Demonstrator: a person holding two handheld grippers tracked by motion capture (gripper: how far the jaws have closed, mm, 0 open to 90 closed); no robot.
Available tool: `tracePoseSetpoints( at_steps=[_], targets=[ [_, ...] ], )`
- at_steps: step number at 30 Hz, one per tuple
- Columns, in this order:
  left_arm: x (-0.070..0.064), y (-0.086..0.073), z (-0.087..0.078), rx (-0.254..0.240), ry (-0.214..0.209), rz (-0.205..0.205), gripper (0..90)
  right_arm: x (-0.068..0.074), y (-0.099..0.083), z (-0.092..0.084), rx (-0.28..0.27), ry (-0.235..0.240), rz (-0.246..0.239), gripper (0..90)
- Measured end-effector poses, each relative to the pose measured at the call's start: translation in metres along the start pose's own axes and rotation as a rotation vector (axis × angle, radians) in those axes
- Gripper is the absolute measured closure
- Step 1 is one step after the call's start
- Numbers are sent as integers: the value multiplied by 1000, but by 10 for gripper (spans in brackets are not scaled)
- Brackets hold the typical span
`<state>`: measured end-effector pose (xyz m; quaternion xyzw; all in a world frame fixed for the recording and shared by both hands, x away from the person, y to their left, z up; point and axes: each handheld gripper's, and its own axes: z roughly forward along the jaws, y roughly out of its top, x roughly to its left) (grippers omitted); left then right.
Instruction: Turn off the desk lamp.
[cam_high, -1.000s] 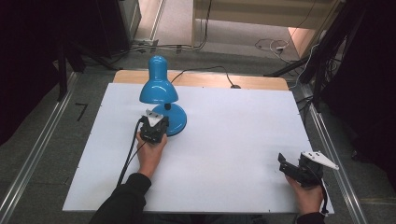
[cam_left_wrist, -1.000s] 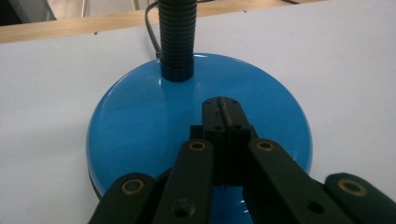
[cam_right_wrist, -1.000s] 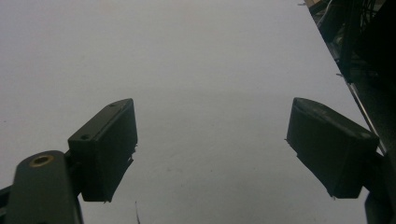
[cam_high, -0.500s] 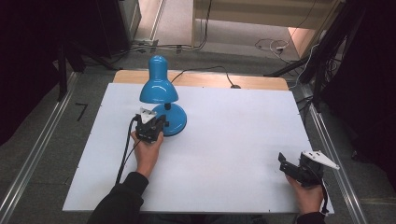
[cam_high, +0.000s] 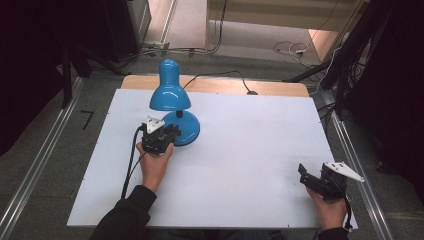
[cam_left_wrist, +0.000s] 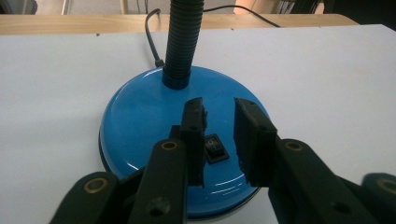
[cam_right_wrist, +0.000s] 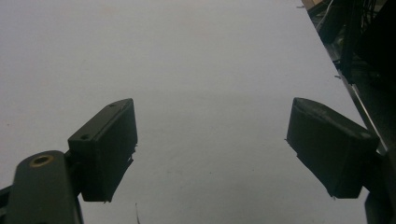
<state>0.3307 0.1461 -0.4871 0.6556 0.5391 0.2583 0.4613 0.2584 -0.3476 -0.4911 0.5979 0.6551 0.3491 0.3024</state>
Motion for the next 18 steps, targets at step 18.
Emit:
tracePoseSetpoints(
  at_steps=[18],
  targets=[
    [2, -3, -11, 32, 9, 3, 381, -1, 0, -1, -3, 0, 2, 147]
  ],
)
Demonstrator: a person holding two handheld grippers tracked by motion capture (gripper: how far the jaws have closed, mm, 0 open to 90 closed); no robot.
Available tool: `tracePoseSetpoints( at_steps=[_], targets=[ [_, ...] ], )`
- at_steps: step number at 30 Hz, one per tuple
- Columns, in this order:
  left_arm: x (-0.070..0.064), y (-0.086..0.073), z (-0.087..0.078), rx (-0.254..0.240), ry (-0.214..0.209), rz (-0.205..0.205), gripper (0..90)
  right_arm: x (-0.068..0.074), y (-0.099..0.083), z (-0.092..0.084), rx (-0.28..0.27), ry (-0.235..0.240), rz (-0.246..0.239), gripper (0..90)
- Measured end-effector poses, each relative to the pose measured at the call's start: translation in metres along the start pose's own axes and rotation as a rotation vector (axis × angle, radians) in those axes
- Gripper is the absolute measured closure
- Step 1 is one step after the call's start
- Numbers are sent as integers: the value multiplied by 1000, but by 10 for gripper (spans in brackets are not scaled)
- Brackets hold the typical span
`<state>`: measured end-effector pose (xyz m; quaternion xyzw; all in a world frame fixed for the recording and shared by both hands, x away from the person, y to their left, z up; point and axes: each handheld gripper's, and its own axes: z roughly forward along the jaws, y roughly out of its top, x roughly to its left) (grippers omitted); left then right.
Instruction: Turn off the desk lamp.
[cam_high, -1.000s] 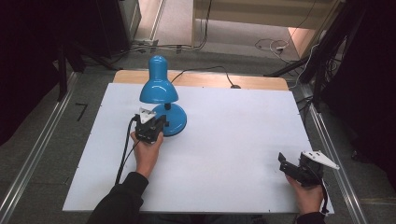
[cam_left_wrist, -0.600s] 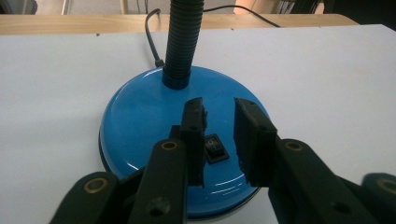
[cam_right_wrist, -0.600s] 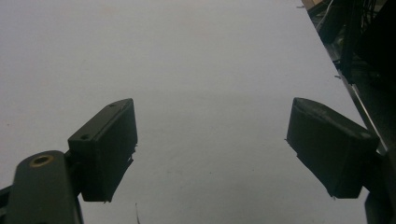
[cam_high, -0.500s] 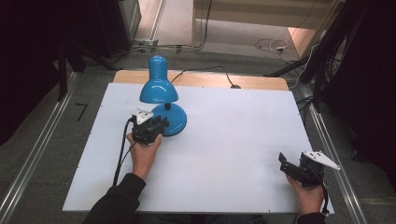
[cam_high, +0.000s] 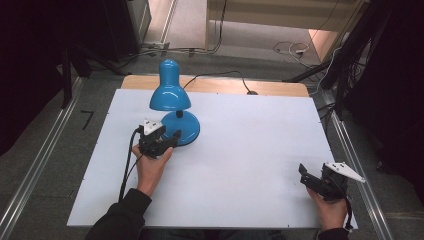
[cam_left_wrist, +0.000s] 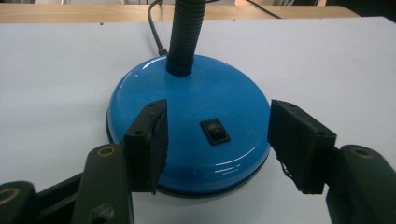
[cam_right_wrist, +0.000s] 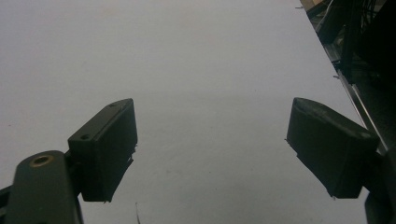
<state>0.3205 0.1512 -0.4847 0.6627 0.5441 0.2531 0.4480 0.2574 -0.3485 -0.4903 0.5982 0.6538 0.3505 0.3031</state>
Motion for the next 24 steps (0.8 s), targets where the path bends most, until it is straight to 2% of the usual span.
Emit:
tracePoseSetpoints(
  at_steps=[8, 11, 18, 24],
  targets=[
    [2, -2, -8, -5, 1, 7, 331, 0, 0, 0, 0, -1, 0, 147],
    [4, -2, -11, -5, 3, -3, 304, 0, 0, 0, -1, -2, -3, 147],
    [9, -4, -17, -8, 1, -21, 299, 0, 0, 0, -1, -2, -1, 147],
    [11, -5, -22, -11, 2, -17, 291, 0, 0, 0, -2, 0, 0, 147]
  ],
)
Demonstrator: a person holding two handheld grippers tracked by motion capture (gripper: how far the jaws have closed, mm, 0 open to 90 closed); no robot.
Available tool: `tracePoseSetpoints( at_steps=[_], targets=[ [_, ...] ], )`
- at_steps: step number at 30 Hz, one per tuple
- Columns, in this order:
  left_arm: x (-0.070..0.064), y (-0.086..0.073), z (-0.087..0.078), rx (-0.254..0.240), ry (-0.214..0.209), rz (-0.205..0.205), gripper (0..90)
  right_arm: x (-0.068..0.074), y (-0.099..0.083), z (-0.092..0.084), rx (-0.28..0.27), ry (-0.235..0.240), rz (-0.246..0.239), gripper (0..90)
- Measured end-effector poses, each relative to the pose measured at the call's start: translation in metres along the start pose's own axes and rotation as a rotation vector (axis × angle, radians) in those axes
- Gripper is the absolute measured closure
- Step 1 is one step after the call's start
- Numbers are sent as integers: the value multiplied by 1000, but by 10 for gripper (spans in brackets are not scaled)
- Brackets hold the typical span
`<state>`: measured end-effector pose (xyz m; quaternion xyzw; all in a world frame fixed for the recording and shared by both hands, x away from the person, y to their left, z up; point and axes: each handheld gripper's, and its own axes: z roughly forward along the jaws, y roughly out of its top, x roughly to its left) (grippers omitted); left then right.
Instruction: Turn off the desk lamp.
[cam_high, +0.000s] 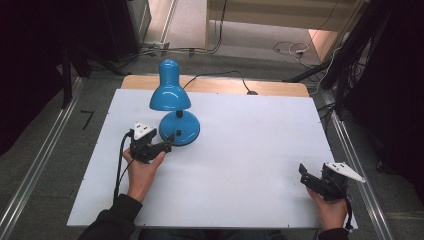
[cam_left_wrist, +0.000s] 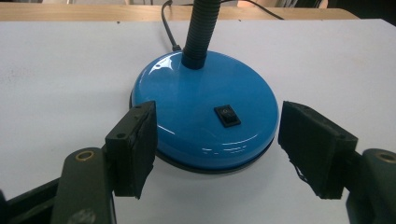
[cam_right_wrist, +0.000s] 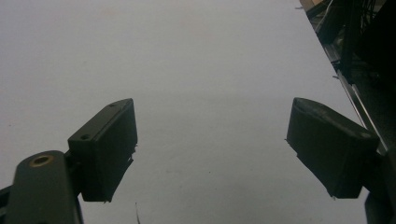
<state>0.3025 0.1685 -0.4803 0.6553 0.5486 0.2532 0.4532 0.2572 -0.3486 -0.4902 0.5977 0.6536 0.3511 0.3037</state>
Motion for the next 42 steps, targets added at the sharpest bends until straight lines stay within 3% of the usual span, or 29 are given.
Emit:
tracePoseSetpoints(
  at_steps=[21, 42],
  targets=[
    [3, -9, -20, -2, -10, -9, 274, 0, 0, 0, 3, 0, -2, 147],
    [12, -23, -47, -8, 19, -17, 266, -1, 0, 0, 6, 0, 2, 146]
  ],
)
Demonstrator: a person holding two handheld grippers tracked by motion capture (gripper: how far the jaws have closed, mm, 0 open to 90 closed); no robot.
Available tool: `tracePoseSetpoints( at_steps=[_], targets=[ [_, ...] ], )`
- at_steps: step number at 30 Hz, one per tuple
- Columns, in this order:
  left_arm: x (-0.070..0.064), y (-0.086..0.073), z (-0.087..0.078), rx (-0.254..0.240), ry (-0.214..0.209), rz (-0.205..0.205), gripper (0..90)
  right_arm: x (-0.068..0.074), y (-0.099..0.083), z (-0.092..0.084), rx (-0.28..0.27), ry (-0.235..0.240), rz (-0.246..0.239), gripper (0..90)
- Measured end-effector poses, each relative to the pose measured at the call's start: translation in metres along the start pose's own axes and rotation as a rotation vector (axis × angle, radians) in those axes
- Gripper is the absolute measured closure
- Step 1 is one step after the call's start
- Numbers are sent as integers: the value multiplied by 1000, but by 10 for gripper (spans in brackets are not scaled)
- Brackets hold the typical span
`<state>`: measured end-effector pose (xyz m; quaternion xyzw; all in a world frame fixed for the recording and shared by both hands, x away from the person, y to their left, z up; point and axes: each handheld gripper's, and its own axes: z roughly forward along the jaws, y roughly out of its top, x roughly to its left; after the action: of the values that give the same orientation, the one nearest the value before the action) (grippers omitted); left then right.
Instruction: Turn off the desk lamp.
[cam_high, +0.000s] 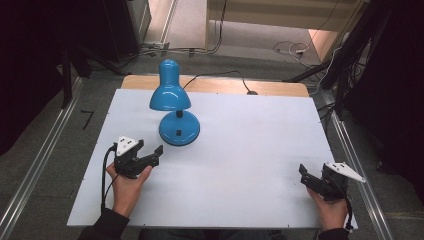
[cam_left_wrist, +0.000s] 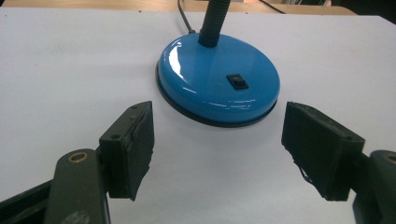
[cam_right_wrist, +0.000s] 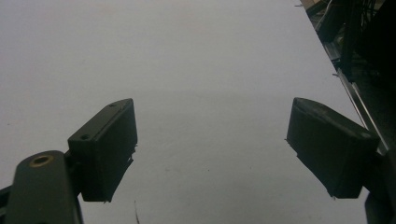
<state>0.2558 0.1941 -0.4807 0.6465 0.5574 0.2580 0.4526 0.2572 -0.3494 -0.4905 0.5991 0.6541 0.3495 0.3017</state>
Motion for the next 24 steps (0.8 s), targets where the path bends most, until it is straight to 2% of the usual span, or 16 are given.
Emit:
tracePoseSetpoints(
  at_steps=[5, 10, 19, 24],
  targets=[
    [2, -2, -6, -9, 20, 8, 265, 0, 0, 0, 2, 1, 1, 147],
    [2, -6, -10, -7, 38, 37, 266, 0, 0, 0, 3, -1, 2, 147],
    [6, -13, -21, 4, 45, 38, 266, -1, -1, 0, 4, -1, 2, 147],
    [11, -17, -30, -1, 66, 41, 266, 0, 0, 0, 4, 1, 0, 146]
  ],
)
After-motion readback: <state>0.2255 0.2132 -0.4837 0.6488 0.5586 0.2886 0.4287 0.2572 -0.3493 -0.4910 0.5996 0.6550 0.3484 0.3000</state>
